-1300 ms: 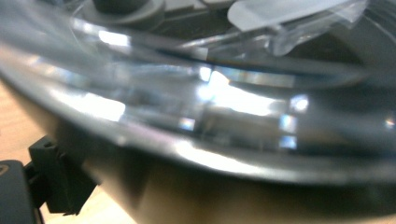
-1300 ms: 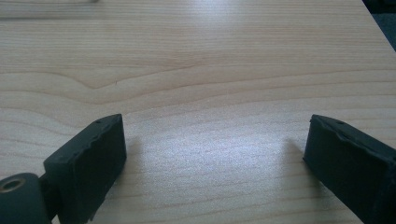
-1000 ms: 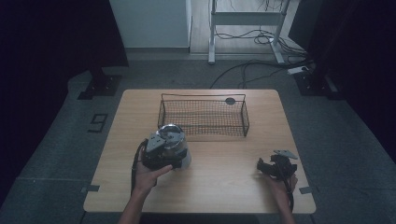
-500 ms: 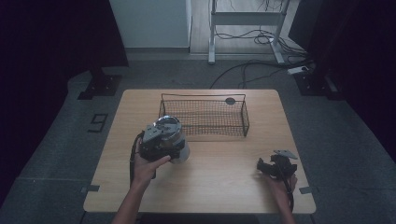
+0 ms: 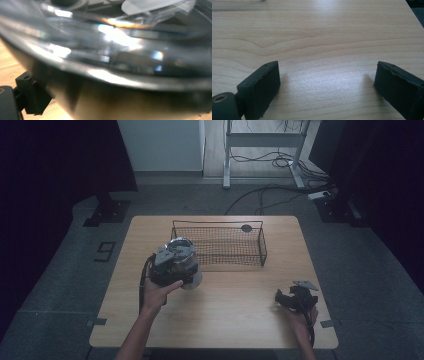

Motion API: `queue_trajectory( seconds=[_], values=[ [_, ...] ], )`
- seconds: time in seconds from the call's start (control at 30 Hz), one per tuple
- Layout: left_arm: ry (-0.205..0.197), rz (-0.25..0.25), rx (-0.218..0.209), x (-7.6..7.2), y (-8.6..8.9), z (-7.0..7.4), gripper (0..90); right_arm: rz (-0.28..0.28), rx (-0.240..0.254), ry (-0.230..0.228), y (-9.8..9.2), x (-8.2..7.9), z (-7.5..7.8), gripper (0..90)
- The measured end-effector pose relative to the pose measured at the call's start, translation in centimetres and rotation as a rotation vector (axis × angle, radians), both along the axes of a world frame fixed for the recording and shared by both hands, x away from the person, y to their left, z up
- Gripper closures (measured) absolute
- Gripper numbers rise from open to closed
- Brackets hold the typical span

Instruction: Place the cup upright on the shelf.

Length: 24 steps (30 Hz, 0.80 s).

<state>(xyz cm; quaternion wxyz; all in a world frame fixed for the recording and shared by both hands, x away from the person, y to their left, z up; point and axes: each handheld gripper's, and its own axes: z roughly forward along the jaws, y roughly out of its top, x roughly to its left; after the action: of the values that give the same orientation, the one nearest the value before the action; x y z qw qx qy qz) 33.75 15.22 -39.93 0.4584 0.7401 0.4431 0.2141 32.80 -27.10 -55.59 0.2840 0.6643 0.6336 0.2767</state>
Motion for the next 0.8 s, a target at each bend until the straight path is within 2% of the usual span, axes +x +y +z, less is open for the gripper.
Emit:
queue_trajectory(
  seconds=[0.8],
  values=[
    [-0.023,0.004,0.001,1.6,-1.1,2.3,3.9,0.003,-0.002,0.001,0.0,0.0,0.0,6.4]
  ],
)
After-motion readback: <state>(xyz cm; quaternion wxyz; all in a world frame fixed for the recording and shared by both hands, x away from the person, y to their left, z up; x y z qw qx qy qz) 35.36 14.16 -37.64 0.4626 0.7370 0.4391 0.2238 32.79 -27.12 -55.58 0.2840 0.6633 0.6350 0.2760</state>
